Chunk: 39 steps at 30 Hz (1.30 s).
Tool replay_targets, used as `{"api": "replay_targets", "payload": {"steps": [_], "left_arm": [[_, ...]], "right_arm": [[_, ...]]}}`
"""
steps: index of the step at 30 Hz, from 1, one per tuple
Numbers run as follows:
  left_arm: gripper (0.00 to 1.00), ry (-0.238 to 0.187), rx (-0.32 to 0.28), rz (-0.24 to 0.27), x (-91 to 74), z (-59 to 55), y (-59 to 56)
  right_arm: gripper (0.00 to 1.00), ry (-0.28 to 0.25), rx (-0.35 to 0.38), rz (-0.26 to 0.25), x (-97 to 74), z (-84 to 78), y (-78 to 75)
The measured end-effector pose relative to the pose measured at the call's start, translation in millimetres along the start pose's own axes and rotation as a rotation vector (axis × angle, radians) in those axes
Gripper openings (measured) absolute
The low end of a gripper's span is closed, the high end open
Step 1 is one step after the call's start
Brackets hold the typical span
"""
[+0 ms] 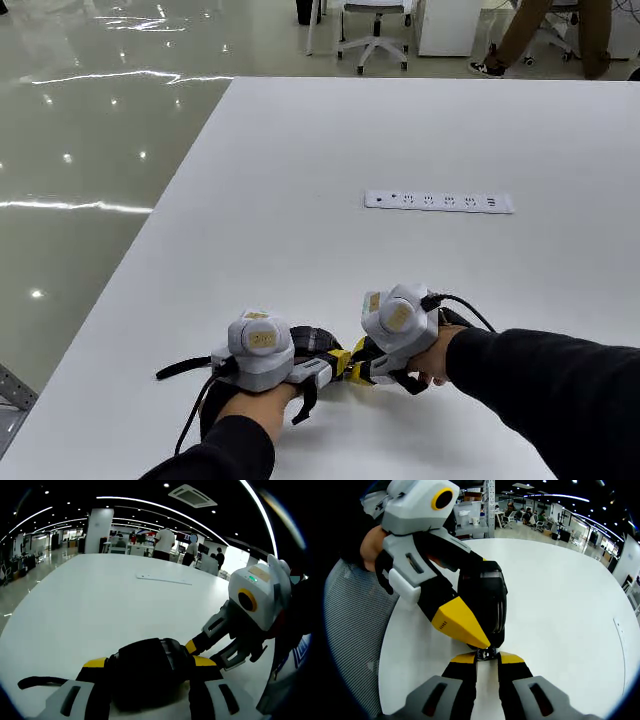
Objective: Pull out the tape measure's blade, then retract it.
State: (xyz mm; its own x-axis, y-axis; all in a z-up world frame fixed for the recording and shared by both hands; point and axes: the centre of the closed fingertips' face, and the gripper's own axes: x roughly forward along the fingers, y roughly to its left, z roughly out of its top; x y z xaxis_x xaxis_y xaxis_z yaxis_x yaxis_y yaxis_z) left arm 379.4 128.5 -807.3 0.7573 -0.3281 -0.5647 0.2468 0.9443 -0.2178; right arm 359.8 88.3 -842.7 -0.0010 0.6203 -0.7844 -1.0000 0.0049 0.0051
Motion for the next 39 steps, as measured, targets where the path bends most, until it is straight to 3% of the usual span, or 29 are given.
{"api": "replay_targets", "payload": {"steps": [18, 22, 25, 27, 30, 32, 33, 36, 38, 39], "left_arm": [[0.61, -0.008, -0.003, 0.001, -0.2, 0.5, -0.5], [0.61, 0.006, -0.026, -0.021, -0.6, 0.3, -0.3], [0.61, 0.085, -0.177, -0.027, -5.6, -7.4, 1.1], [0.62, 0.053, -0.143, -0.039, -9.5, 0.7, 5.7], [0.69, 0.043, -0.088, -0.058, -14.3, 7.8, 13.4], [0.74, 0.039, -0.05, -0.089, -18.8, 13.7, 16.7], [0.79, 0.007, 0.007, -0.126, -22.9, 20.9, 16.5], [0.96, -0.039, 0.137, -0.157, -31.7, 28.8, 20.7], [1.0, -0.061, 0.2, -0.206, -40.7, 28.7, 19.0], [1.0, -0.061, 0.189, -0.232, -45.6, 26.6, 17.0]], "right_arm": [[0.11, -0.004, 0.005, -0.003, 2.6, 1.3, 0.1], [0.12, -0.002, 0.014, -0.009, 2.5, 1.7, -0.2], [0.12, 0.01, 0.011, -0.026, 2.0, 2.0, -0.2], [0.12, 0.011, 0.007, -0.04, -1.2, -0.2, -0.3], [0.14, -0.017, 0.042, -0.058, -11.8, -3.8, -2.2], [0.16, -0.088, 0.122, -0.099, -22.4, -0.5, -8.9], [0.17, -0.109, 0.142, -0.111, -30.6, -2.0, -10.4], [0.22, -0.126, 0.149, -0.132, -47.6, -10.4, -8.6], [0.25, -0.141, 0.167, -0.157, -61.0, -18.6, -7.2], [0.27, -0.148, 0.173, -0.173, -66.7, -22.0, -7.2]]}}
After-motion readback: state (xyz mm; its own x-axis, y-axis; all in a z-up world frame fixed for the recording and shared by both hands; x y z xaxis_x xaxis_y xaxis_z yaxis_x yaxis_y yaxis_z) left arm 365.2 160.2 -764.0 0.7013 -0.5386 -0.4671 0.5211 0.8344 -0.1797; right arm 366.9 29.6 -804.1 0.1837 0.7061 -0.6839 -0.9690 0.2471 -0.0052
